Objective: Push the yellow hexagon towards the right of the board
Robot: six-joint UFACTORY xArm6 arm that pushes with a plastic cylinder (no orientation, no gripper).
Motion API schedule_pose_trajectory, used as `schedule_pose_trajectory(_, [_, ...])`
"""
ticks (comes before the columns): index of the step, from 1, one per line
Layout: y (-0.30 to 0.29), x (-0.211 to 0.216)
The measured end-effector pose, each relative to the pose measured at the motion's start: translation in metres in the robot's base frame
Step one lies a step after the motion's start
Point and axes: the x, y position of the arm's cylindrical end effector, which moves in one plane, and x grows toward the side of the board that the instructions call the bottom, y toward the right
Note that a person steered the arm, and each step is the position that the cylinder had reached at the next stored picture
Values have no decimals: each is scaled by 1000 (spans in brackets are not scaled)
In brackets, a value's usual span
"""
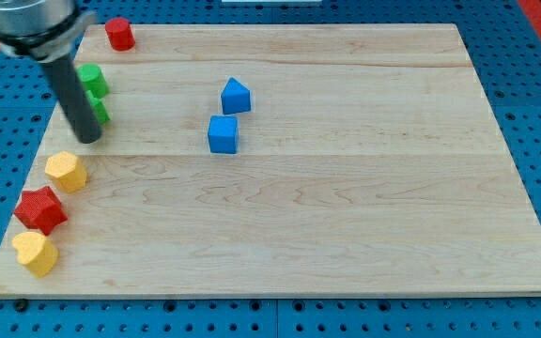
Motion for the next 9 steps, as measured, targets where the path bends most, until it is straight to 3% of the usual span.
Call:
schedule_pose_trajectory(2, [-58,35])
schedule_pose_trajectory(4, [-32,67])
schedule_pose_trajectory(5, [0,63])
schedule_pose_trajectory(8, [17,37])
schedule_pose_trajectory(9, [76,34])
